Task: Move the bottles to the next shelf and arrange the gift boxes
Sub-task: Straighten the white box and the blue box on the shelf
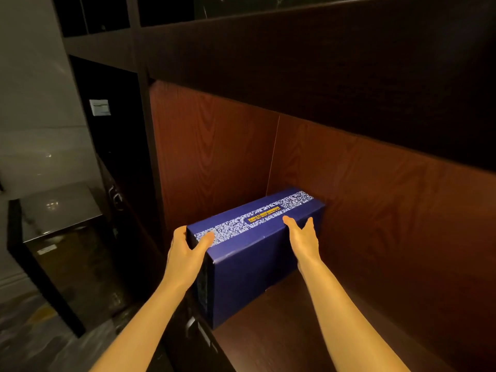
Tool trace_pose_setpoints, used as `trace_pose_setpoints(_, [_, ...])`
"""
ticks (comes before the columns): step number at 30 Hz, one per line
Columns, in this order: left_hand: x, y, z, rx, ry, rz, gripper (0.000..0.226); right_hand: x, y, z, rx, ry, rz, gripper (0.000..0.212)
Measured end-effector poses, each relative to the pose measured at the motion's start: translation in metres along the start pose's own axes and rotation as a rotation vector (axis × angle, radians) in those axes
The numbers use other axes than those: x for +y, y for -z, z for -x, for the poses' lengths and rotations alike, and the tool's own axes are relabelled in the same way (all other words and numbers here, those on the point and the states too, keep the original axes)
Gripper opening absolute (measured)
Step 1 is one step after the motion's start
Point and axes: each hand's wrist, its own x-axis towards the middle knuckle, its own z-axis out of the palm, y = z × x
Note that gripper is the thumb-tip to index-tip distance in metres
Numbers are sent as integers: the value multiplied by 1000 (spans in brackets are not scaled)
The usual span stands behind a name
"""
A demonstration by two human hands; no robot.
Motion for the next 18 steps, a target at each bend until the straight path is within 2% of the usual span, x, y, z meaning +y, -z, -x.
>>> trace_pose_setpoints(9, [7,11,47,-65,-101,-215,48,-2,1,-1,-3,24,-60,80])
trace_pose_setpoints(18, [21,0,89,-84,-114,-373,62,-3,6,-5,-119,52,-85,75])
